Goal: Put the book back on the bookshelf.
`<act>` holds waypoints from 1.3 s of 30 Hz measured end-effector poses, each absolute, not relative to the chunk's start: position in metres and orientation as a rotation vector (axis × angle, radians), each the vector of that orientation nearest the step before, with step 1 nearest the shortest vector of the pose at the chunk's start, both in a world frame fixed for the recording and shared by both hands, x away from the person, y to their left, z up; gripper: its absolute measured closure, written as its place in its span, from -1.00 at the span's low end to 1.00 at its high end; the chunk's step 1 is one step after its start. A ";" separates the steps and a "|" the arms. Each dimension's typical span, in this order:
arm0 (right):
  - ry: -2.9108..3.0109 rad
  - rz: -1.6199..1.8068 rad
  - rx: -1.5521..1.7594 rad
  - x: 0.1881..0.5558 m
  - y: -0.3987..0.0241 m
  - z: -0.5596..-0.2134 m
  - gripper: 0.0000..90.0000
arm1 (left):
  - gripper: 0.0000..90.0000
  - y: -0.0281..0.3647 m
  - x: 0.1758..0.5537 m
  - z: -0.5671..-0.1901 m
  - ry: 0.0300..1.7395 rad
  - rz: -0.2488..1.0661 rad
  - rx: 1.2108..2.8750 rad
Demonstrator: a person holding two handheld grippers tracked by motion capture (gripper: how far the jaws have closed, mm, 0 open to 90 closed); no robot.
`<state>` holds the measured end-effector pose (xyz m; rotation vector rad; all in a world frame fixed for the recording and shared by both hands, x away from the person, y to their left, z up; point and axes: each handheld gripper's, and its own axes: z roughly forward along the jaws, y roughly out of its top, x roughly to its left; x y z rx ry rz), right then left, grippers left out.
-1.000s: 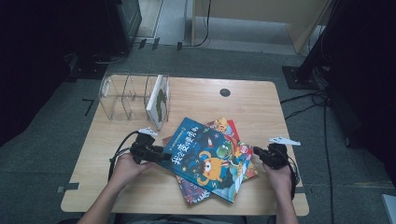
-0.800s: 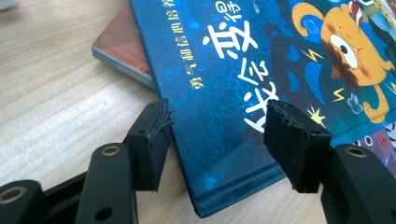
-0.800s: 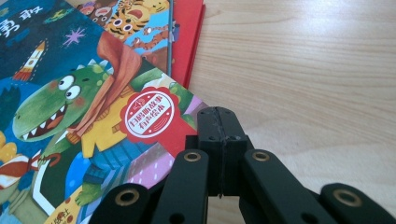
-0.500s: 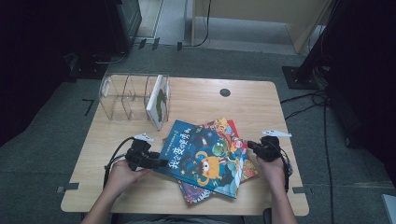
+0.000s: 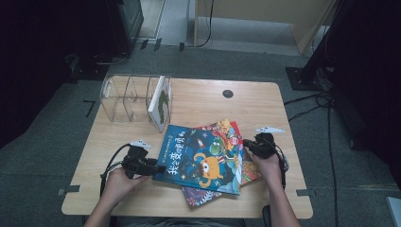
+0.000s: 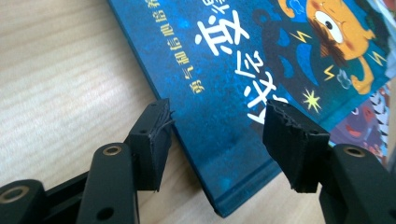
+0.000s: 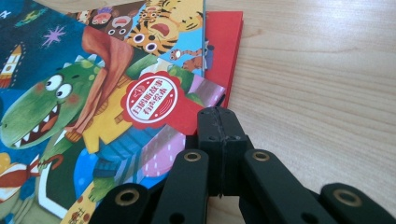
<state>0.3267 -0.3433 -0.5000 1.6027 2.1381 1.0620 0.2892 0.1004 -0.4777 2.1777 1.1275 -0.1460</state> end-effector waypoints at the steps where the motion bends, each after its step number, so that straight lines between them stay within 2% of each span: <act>1: 2.138 1.064 1.608 0.327 -0.343 -0.500 1.00 | -0.06 0.101 0.289 -0.478 1.130 -0.140 2.181; 12: 2.139 1.090 1.582 0.328 -0.343 -0.497 1.00 | -0.14 0.108 0.298 -0.479 1.147 -0.093 2.156; 15: 2.151 1.080 1.568 0.324 -0.341 -0.495 1.00 | -0.21 0.108 0.301 -0.480 1.146 -0.068 2.163; 29: 2.172 1.106 1.509 0.293 -0.335 -0.493 1.00 | -0.28 0.102 0.327 -0.483 1.198 -0.126 2.120; 39: 2.182 1.100 1.512 0.278 -0.334 -0.497 0.99 | -0.30 0.095 0.337 -0.491 1.217 -0.139 2.146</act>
